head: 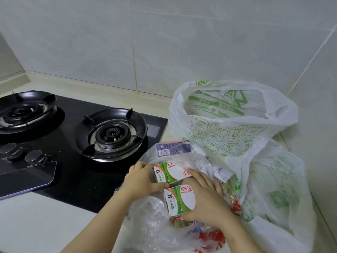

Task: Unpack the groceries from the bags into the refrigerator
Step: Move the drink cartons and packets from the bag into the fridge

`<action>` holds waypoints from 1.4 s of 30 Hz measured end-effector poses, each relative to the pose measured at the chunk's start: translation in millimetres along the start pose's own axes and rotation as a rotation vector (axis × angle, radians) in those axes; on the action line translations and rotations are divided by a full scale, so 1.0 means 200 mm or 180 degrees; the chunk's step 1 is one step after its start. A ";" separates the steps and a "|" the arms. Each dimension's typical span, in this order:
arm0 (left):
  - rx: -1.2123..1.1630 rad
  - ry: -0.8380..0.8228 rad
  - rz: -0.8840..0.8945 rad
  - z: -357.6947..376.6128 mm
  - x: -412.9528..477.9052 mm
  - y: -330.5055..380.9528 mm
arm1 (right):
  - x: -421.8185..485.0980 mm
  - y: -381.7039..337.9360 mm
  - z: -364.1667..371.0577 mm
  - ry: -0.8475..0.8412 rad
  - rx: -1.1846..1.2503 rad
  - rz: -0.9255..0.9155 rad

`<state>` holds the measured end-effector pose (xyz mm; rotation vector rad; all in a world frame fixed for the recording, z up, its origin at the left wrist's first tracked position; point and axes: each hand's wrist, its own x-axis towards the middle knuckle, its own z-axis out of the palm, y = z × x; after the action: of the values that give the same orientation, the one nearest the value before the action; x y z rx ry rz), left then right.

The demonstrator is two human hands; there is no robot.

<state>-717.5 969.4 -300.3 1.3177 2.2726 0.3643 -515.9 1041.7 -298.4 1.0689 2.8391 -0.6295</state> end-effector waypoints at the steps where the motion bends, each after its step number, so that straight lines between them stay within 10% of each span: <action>1: -0.0022 -0.0009 0.0017 0.00 0.00 0.00 | 0.00 0.00 0.00 0.0019 0.0031 -0.0010; 14: -0.0227 0.0688 0.0122 0.04 -0.06 -0.01 | -0.04 0.03 0.00 0.0441 0.2326 0.0503; 19: 0.0135 0.0131 0.0156 0.03 -0.08 0.04 | -0.03 0.01 0.01 0.0549 0.2473 0.0639; 33: 0.0266 0.1303 0.0383 -0.12 -0.18 0.12 | -0.04 -0.02 -0.02 0.0787 0.2215 0.0398; 42: 0.0527 0.0822 0.0649 -0.24 -0.25 0.11 | -0.05 -0.10 -0.02 0.1611 0.0972 0.1145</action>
<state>-706.8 937.7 -235.6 1.6799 2.4266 0.4460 -521.4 1023.2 -285.1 1.9877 2.8582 -0.8796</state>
